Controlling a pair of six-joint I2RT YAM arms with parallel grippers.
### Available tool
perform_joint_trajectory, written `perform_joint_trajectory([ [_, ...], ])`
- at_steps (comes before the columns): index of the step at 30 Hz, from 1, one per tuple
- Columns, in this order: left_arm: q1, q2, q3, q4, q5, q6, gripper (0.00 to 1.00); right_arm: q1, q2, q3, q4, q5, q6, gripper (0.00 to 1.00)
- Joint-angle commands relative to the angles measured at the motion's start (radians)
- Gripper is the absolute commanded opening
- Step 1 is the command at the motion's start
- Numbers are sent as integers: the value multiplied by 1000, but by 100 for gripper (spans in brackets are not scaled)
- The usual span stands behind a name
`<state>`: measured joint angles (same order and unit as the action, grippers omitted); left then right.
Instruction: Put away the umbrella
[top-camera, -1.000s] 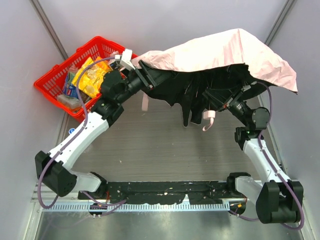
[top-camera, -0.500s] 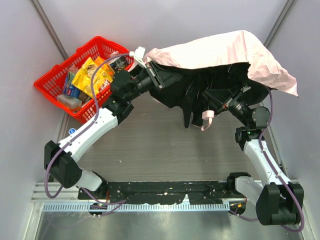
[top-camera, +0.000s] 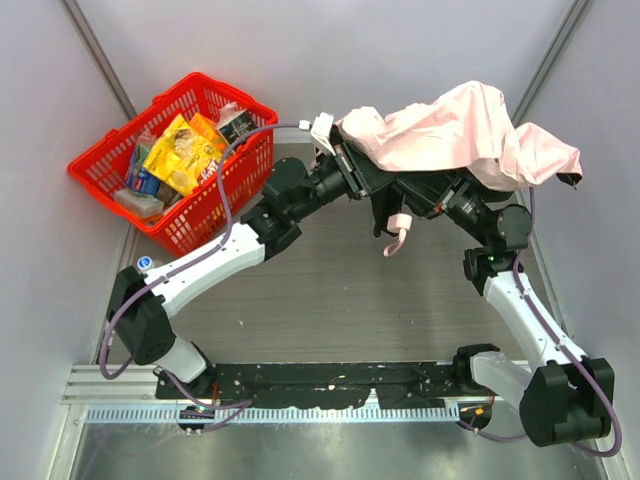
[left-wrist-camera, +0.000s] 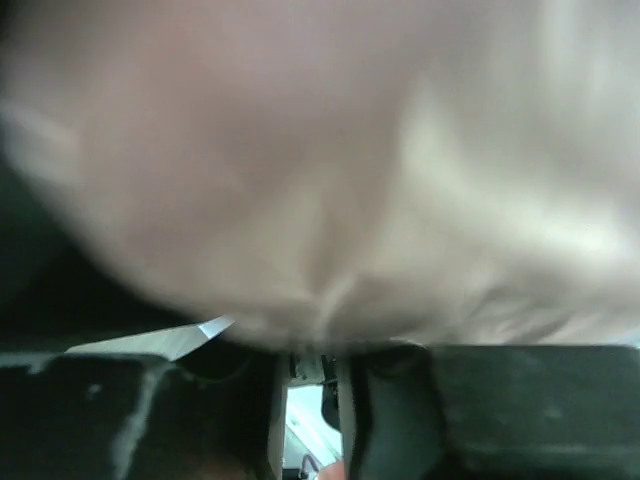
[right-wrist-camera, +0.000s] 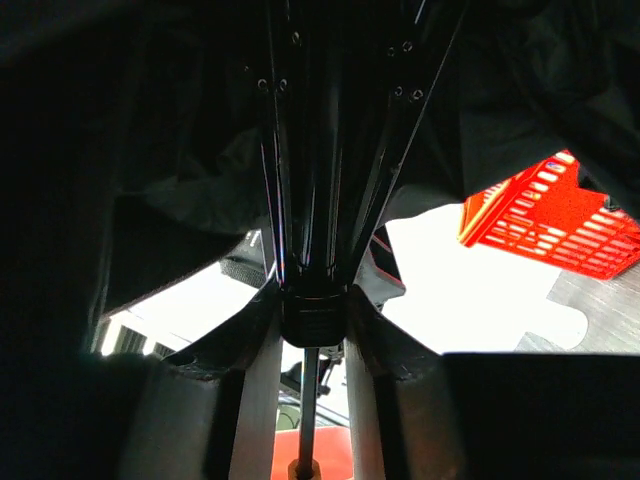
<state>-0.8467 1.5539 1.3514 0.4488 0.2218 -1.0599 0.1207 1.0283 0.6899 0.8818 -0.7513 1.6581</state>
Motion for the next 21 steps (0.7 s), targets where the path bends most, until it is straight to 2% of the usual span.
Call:
perform_joint_trajectory([
  [1, -25, -64, -21, -117, 168, 84, 38, -10, -8, 39, 75, 60, -14, 1],
  [4, -22, -156, -75, -203, 183, 201, 52, -49, -14, 2, 86, 33, -32, 1],
  [7, -22, -256, -253, -194, 247, 273, 64, -107, 7, -4, 83, -31, -127, 1],
  [9, -22, -329, -372, -203, 286, 319, 65, -136, 38, 14, 114, -71, -237, 1],
  [11, -22, -435, -498, -220, 315, 360, 64, -138, 65, 49, 68, -94, -437, 1],
  [13, -23, -564, -595, -234, 332, 411, 54, -136, 84, 72, 69, -129, -611, 1],
  [15, -20, -708, -641, -290, 300, 463, 53, -135, 79, 59, 49, -116, -813, 1],
  [16, -20, -774, -618, -347, 251, 507, 55, -128, 67, 18, 74, -91, -863, 1],
  [17, -20, -817, -577, -427, 188, 546, 64, -124, 58, -4, 106, -80, -938, 1],
  [20, -20, -828, -350, -626, -72, 572, 99, -121, 53, -50, 196, -129, -1034, 1],
  [21, -18, -800, -260, -672, -173, 540, 100, -90, 49, -67, 227, -131, -1043, 1],
])
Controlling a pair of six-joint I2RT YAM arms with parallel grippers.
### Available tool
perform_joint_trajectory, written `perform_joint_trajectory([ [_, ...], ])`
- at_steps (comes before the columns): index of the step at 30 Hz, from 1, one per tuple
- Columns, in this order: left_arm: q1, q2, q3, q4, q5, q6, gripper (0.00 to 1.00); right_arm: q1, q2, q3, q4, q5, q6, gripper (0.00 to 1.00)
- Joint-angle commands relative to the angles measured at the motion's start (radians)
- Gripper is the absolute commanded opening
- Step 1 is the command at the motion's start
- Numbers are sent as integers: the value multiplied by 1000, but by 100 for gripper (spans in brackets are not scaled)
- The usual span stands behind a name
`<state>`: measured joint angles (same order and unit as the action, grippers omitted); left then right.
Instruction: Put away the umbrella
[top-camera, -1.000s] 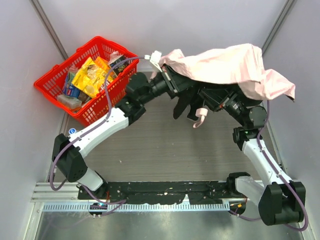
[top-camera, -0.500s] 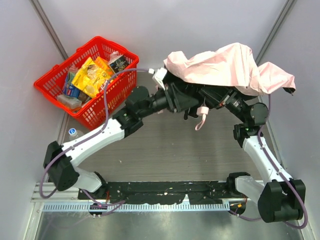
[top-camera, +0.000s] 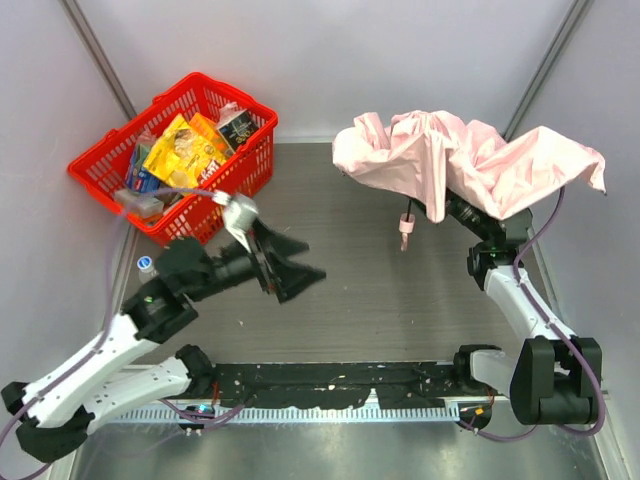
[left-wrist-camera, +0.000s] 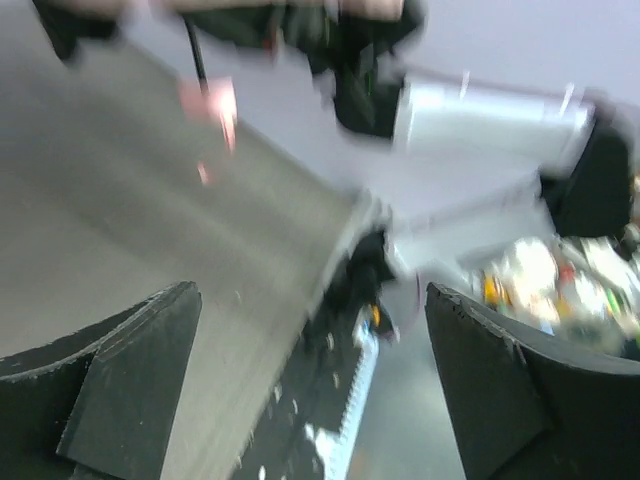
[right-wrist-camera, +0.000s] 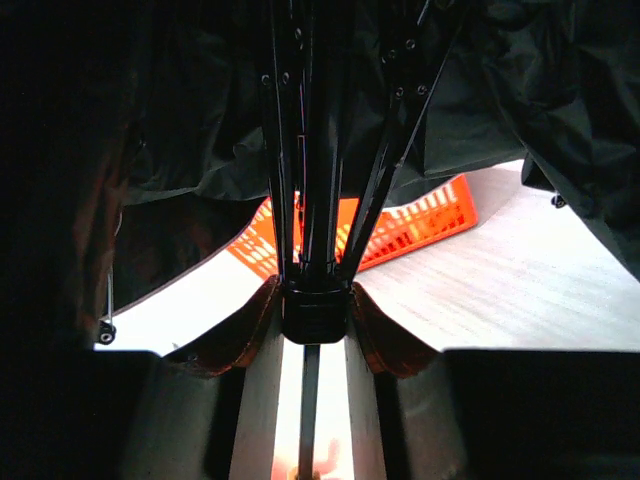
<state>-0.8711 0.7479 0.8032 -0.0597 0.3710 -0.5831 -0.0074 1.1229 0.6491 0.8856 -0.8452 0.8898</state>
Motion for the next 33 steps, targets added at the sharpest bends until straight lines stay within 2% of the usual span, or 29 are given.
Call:
perform_joint_trajectory([
  [1, 4, 49, 365, -216, -421, 22, 100, 43, -60, -64, 304, -38, -276, 1],
  [2, 7, 88, 443, -242, -484, -4, 100, 44, -64, -81, 328, -55, -282, 1],
  [4, 29, 178, 563, -236, -471, -17, 100, 49, -55, -88, 346, -99, -302, 1],
  [6, 79, 282, 669, -226, -376, -55, 100, 60, -42, -97, 419, -129, -290, 1],
  [7, 116, 321, 704, -206, -280, -72, 100, 66, -37, -94, 473, -149, -275, 1],
  [11, 222, 427, 679, 94, 42, -132, 100, 90, -49, -83, 510, -227, -186, 1],
  [13, 242, 484, 682, 179, 182, -174, 100, 116, -66, -69, 481, -247, -177, 1],
  [17, 242, 562, 671, 331, 322, -225, 100, 181, -123, -43, 321, -256, -245, 1],
  [20, 230, 573, 662, 269, 307, -134, 100, 196, -184, -26, 135, -223, -345, 1],
  [22, 189, 545, 622, 219, 215, -48, 100, 202, -206, -5, -10, -219, -431, 1],
  [24, 149, 516, 562, 271, 163, -20, 100, 199, -219, 4, -92, -215, -495, 1],
  [30, 106, 469, 434, 461, 166, -57, 100, 202, -207, -19, -34, -184, -473, 1],
  [33, 100, 426, 338, 576, 73, -84, 100, 208, -189, -19, 10, -189, -439, 1],
])
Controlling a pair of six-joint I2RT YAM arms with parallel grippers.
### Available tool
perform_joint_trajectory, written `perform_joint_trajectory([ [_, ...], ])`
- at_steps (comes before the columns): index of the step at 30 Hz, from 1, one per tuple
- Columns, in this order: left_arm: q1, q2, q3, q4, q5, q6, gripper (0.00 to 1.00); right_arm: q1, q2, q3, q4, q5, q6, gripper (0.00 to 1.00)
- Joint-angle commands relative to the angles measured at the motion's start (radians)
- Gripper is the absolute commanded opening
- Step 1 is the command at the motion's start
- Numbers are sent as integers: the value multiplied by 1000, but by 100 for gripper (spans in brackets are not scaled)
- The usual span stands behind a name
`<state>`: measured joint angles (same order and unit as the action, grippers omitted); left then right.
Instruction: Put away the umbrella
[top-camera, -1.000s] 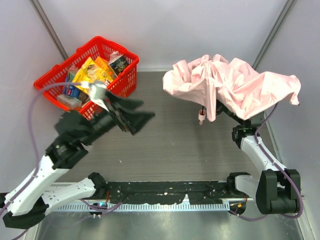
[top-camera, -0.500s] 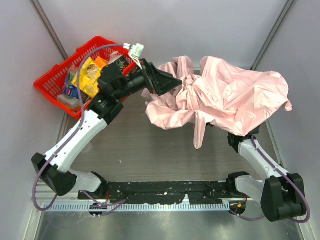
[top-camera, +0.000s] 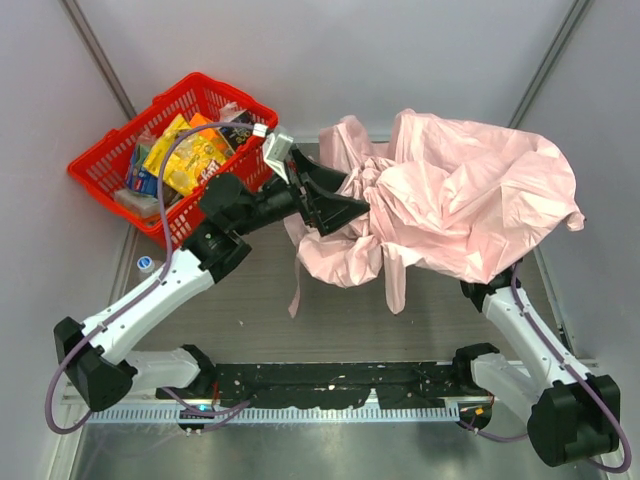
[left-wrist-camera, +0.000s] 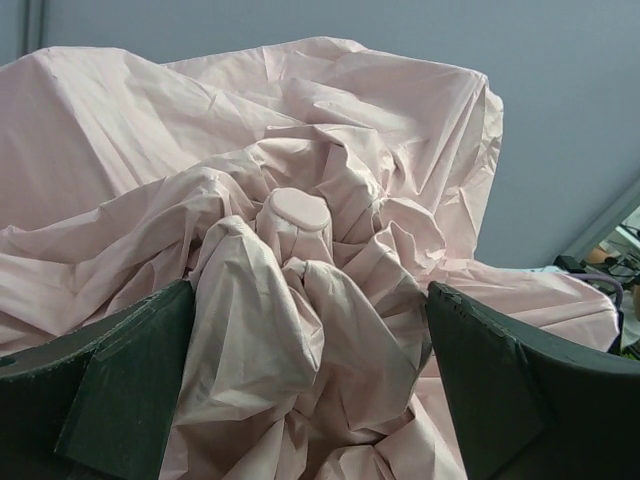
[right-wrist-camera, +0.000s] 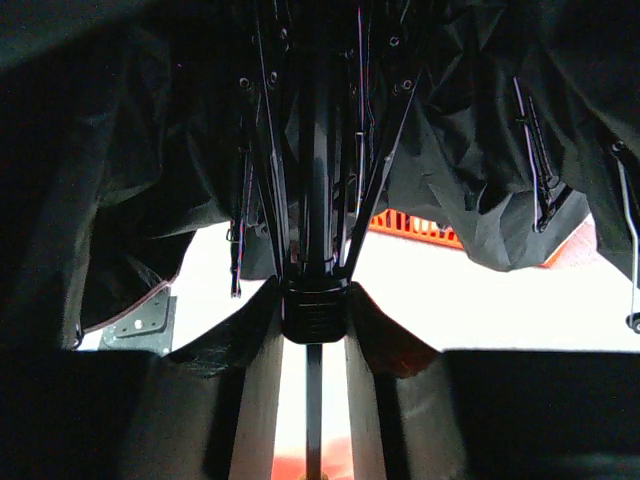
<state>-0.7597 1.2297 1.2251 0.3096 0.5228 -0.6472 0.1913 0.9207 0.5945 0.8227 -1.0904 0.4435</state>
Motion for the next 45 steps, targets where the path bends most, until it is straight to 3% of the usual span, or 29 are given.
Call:
perform_joint_trajectory([
  [1, -16, -62, -94, 218, -134, -34, 100, 14, 17, 37, 73, 57, 8, 1],
  [5, -46, -1, -7, 112, -220, -2, 100, 28, 17, 47, 56, 50, 5, 1],
  [10, -79, 77, 51, 109, -293, 4, 100, 42, 9, 71, -62, 58, -68, 1],
  [16, -101, 165, 154, 22, -287, -31, 100, 79, -14, 106, -236, 106, -221, 1],
  [21, -101, 215, 169, 36, -231, -37, 98, 102, -22, 123, -275, 145, -261, 1],
  [27, -101, 231, 183, 54, -192, -20, 44, 126, -29, 126, -355, 191, -319, 1],
  [30, -101, 209, 180, 42, -213, 13, 9, 126, -33, 125, -370, 243, -306, 1],
  [32, -96, 177, 168, 43, -245, 47, 0, 128, -34, 120, -399, 320, -278, 1],
  [34, -87, 142, 156, 46, -273, 64, 0, 126, -34, 111, -433, 413, -211, 18],
  [35, -78, 119, 143, 48, -299, 69, 0, 126, -34, 99, -465, 447, -148, 35],
  [36, -72, 96, 126, 48, -337, 76, 0, 126, -33, 96, -486, 505, -125, 40],
  [37, -61, 68, 113, 48, -377, 81, 0, 126, -33, 90, -540, 539, -71, 71],
  [39, -44, 24, 82, 45, -455, 84, 0, 126, -33, 74, -612, 612, 19, 77],
  [45, 2, -85, 5, 11, -687, 78, 0, 125, -54, -36, -743, 687, 248, 78],
])
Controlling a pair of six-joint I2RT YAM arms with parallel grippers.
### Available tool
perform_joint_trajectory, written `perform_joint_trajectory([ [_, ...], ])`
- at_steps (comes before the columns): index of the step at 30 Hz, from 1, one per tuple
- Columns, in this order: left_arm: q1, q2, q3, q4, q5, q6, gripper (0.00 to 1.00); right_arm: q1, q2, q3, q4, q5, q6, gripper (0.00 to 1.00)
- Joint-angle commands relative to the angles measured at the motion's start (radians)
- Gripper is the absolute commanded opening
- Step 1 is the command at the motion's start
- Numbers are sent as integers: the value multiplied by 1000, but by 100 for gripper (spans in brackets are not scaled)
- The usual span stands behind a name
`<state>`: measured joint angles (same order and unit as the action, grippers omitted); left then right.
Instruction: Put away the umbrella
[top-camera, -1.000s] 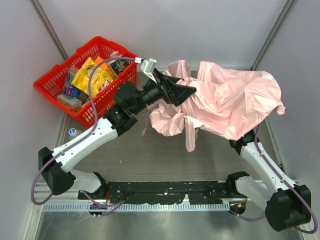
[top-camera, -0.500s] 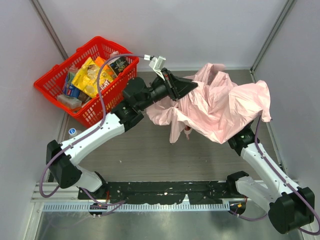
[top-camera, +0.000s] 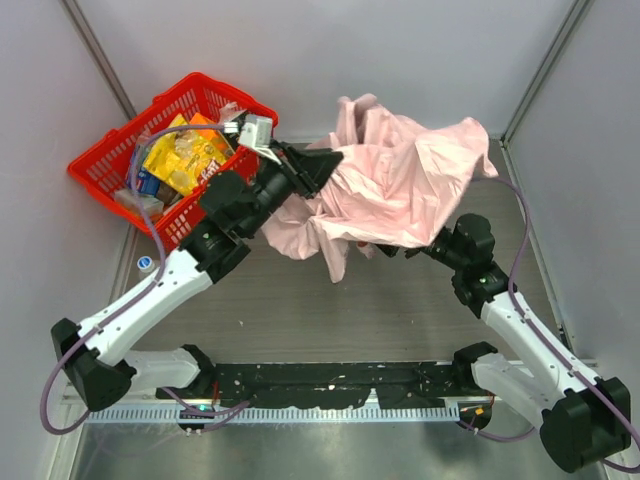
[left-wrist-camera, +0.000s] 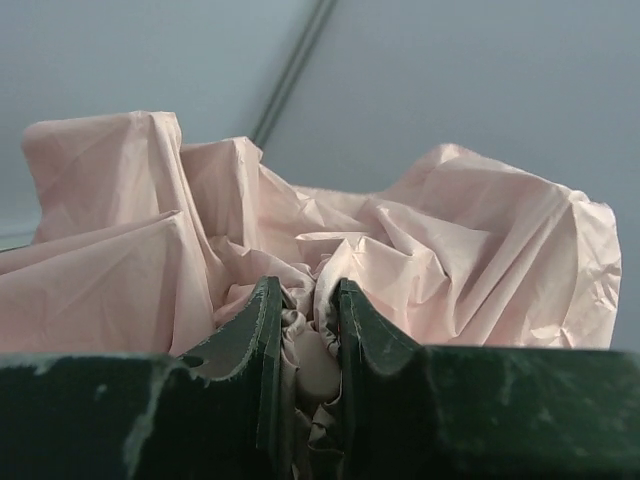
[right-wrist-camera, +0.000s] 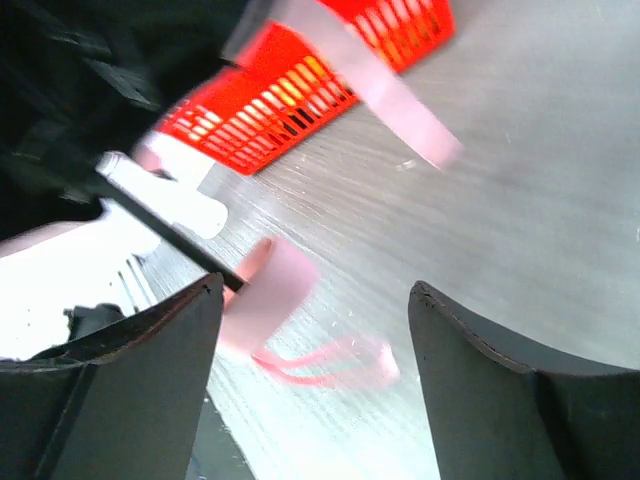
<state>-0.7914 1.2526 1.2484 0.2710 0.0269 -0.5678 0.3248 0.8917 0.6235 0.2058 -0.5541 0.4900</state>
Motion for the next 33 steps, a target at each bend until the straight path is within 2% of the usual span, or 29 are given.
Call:
perform_joint_trajectory([
  [1, 44, -117, -44, 66, -212, -1, 0, -7, -39, -73, -144, 167, 215, 79],
  [4, 70, -148, -121, 128, -266, -1, 0, -12, -100, -53, -390, 386, 232, 78],
  [7, 110, -156, -152, 120, -254, -18, 0, -32, -160, 0, -534, 485, 194, 79],
  [11, 150, -154, -165, 70, -239, -56, 0, -36, -275, 178, -609, 612, 61, 76],
  [13, 167, -150, -164, 50, -219, -79, 0, -36, -284, 296, -606, 570, -37, 76],
  [17, 218, -127, -170, 66, -119, -188, 0, -36, -117, 525, -673, 219, -100, 76],
  [18, 225, -118, -175, 79, -99, -208, 0, -36, -71, 539, -665, 107, -82, 75],
  [19, 233, -111, -176, 88, -78, -228, 0, -36, -63, 553, -630, 70, -35, 75],
  [23, 253, -79, -184, 135, -32, -326, 0, -36, -74, 521, -466, 62, 169, 77],
  [25, 265, -65, -196, 183, 36, -389, 0, -33, -59, 471, -368, 34, 252, 77],
  [27, 271, -48, -202, 224, 62, -456, 0, -32, -53, 447, -353, 98, 288, 76],
  [33, 273, -13, -219, 335, 139, -569, 0, -21, -47, 271, 24, 54, 524, 80],
])
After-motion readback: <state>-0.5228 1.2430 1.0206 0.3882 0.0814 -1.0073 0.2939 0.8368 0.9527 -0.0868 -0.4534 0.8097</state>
